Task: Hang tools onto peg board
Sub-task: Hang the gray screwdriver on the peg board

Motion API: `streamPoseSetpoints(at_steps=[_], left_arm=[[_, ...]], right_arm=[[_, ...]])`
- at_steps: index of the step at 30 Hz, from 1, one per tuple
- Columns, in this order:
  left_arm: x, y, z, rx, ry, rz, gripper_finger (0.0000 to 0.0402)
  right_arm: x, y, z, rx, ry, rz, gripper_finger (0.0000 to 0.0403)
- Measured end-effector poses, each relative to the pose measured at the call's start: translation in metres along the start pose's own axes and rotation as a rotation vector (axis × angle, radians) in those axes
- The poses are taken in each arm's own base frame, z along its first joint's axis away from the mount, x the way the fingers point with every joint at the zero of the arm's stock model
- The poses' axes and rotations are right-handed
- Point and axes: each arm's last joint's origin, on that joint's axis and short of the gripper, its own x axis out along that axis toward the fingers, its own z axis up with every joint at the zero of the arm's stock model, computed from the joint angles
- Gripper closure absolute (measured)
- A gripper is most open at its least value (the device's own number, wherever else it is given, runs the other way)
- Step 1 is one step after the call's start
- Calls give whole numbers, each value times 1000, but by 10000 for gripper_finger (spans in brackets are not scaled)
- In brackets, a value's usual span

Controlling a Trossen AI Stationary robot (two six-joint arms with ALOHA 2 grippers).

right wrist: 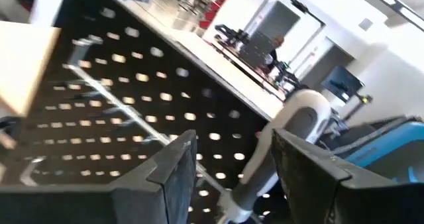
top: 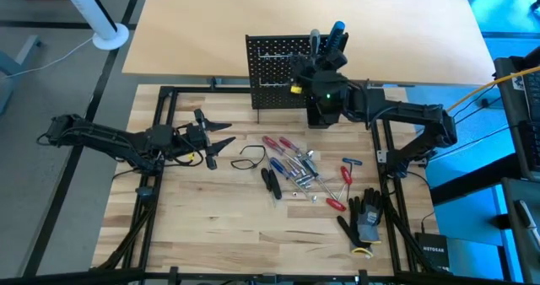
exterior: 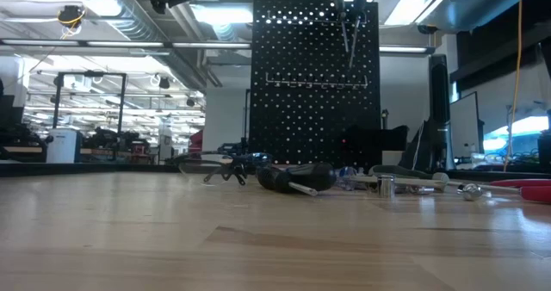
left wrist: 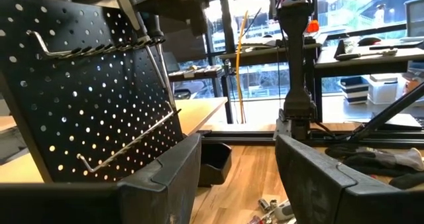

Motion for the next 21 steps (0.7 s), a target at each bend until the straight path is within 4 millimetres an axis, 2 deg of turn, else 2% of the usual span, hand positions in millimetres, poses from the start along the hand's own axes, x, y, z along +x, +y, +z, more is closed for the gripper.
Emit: streamPoseSetpoints(at_steps=[5,10,16,21], left_arm=[[0,0,-1,3,7,-2,217],[0,0,-1,-4,8,-2,217],[0,0,-2,0,18,-4,217],[0,0,-2,11,20,-4,217]], right_arm=[[-27,12,3,-80,-22,57,205],[-54,17,-4,-113,-16,153,205],[-63,18,-32,-91,126,363,205],[-68,37,-57,-89,235,563,205]])
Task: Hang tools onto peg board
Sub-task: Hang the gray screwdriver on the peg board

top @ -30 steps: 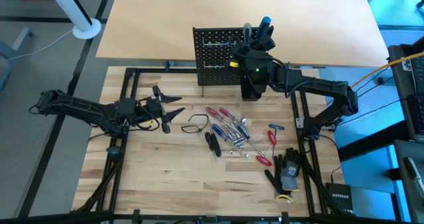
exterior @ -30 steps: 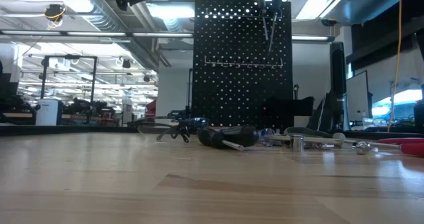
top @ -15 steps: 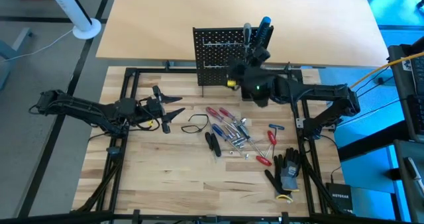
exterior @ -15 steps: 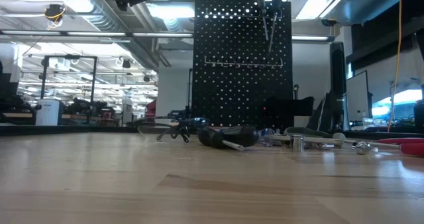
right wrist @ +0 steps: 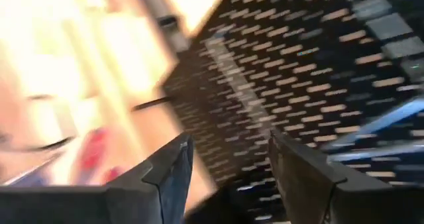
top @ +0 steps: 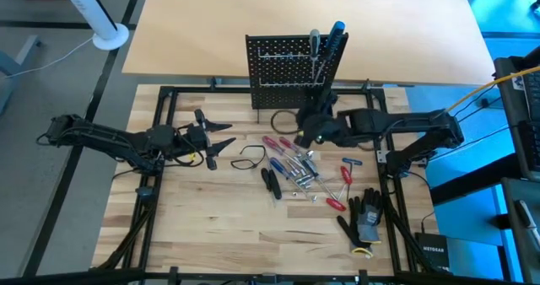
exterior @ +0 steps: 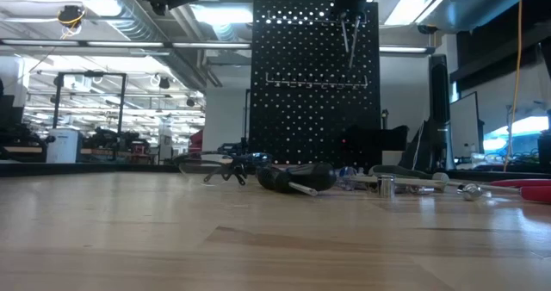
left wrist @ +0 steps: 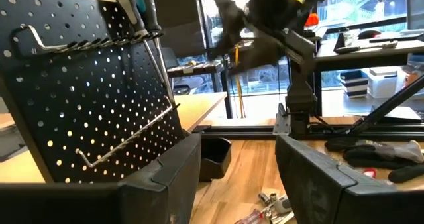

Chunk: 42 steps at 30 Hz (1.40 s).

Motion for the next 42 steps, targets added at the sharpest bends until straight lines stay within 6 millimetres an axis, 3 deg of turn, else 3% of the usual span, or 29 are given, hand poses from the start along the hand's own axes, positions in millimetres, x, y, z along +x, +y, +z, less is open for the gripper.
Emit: streamPoseSetpoints(at_steps=[8,18,23,29,36,42], left_arm=[[0,0,-1,-1,9,2,217],[0,0,-1,-27,13,1,217],[0,0,-1,-28,13,1,217],[0,0,-1,-21,12,1,217],[0,1,-1,-24,6,2,217],[0,0,-1,-24,7,2,217]], right_arm=[[10,34,-28,43,90,254,205],[13,67,-74,248,398,496,205],[26,78,-105,338,578,507,205],[36,83,-135,383,677,439,205],[49,93,-150,444,609,432,205],[63,105,-160,419,652,404,205]])
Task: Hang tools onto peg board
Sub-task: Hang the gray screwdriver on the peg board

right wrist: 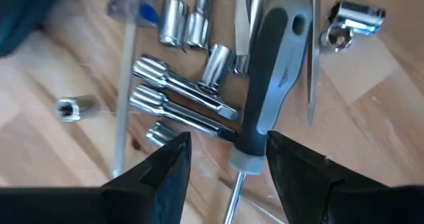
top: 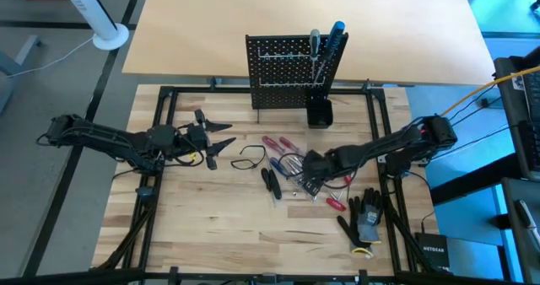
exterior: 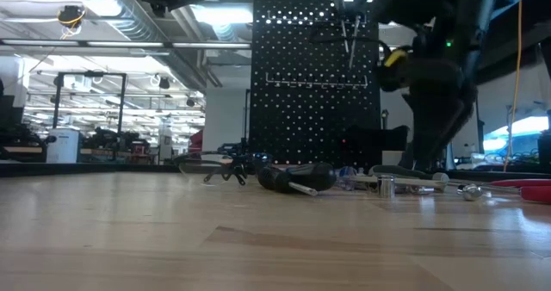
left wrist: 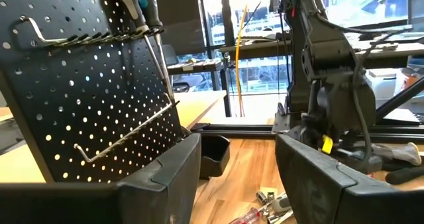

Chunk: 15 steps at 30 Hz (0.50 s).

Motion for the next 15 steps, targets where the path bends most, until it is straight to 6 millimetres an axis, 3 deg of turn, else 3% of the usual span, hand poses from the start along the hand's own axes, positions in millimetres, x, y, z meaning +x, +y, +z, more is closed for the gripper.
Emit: streamPoseSetpoints(at_steps=[7,15], left_arm=[[0,0,0,0,0,0,217],[0,0,0,0,0,0,217]], right_arm=[[14,1,-1,-9,12,-63,205],[17,-1,2,17,-20,-91,224]])
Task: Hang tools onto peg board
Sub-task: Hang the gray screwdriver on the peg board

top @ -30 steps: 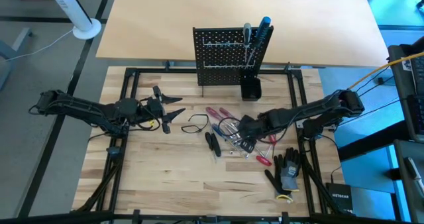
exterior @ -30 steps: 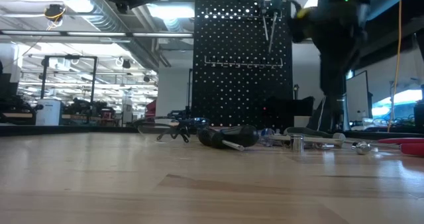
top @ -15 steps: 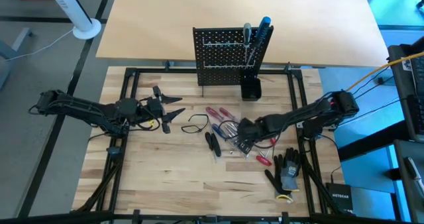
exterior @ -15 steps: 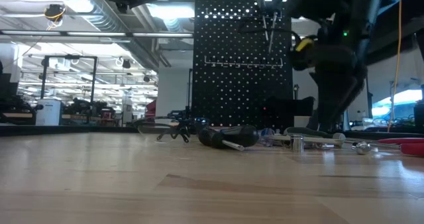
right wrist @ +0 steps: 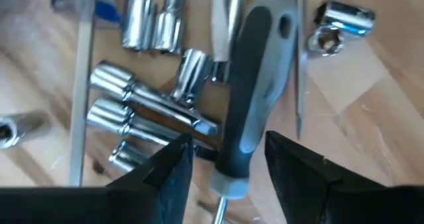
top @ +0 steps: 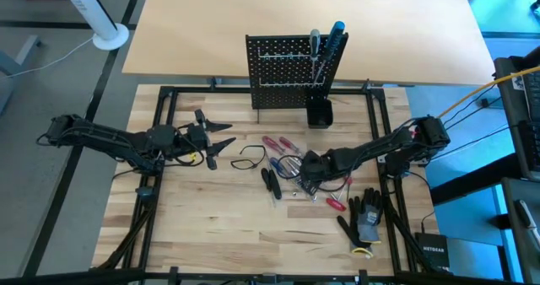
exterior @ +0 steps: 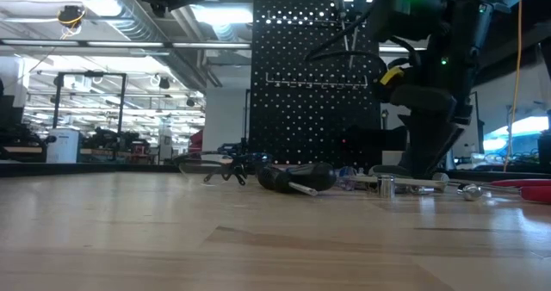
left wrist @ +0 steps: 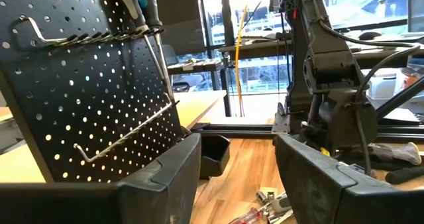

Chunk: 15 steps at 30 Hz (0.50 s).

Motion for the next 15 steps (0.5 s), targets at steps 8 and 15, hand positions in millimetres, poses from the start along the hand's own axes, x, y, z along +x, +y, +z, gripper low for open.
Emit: streamPoseSetpoints(at_steps=[8,15], left_arm=[[0,0,0,0,0,0,217],[0,0,0,0,0,0,217]], right_arm=[[5,-3,-3,8,18,11,285],[11,-7,-8,9,21,11,298]])
